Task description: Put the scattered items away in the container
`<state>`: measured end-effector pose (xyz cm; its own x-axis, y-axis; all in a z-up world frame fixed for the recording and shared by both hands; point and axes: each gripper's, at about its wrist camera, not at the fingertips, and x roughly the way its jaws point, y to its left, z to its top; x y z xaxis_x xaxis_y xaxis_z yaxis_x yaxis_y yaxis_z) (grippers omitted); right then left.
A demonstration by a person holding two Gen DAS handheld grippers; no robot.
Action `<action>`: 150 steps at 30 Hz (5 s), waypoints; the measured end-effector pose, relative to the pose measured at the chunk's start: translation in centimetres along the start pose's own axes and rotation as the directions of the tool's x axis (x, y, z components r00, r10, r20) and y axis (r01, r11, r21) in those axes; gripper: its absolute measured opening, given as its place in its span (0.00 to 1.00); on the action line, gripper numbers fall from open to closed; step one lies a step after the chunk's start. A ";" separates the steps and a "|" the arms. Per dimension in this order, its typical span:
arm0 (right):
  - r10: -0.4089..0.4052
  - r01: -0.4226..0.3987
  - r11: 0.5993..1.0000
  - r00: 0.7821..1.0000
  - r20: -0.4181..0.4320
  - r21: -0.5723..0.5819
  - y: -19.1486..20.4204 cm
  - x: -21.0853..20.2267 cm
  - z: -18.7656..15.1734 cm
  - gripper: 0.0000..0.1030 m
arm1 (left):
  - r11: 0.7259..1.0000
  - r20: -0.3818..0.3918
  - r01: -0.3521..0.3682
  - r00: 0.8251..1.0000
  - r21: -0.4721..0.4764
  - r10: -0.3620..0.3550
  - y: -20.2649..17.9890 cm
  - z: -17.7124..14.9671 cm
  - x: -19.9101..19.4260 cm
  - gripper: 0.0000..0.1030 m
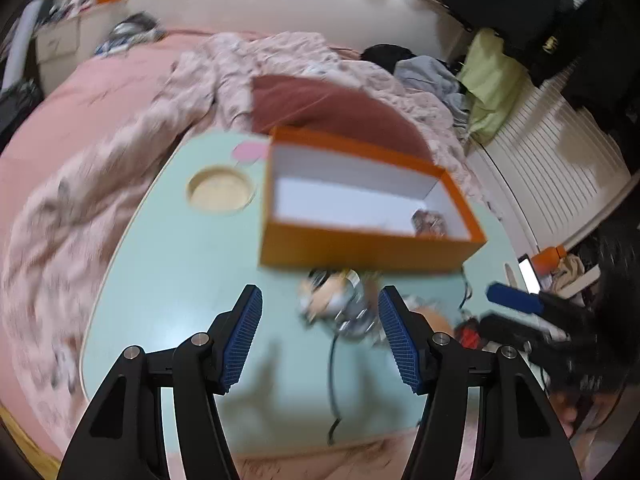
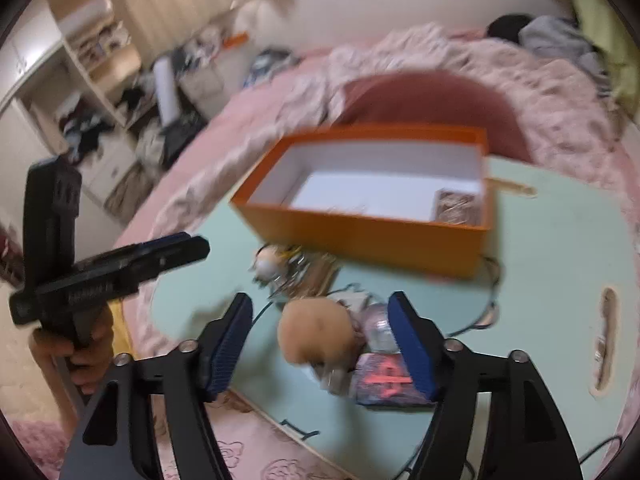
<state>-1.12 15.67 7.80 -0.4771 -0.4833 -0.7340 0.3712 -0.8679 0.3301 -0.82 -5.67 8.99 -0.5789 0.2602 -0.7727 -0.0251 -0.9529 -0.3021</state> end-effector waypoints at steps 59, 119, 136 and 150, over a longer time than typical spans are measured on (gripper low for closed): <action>0.061 -0.056 0.981 0.998 -0.018 0.188 -4.2 0.1 -4.0 0.69 | 0.987 -0.576 -0.038 0.809 0.155 0.121 -8.1 7.9 18.6 0.34; -0.236 0.256 0.955 0.961 -0.141 0.148 -6.3 2.8 5.8 0.73 | 0.983 -0.083 0.121 0.988 -0.139 -0.133 5.0 4.4 7.2 0.59; -0.439 0.426 0.887 0.665 -0.605 -0.176 -4.1 15.5 10.0 0.52 | 0.986 0.055 0.110 0.993 -0.127 -0.103 5.5 3.3 3.9 0.59; -0.386 0.468 0.883 0.759 -0.524 0.028 -6.8 13.0 12.3 0.51 | 0.981 0.036 0.149 0.989 -0.126 -0.145 4.5 4.1 5.6 0.59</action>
<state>-19.64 13.89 3.32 -0.0883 0.0281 -0.9957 0.0817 -0.9960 -0.0354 -7.53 -9.10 5.61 -0.5984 0.3902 -0.6997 -0.0085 -0.8764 -0.4815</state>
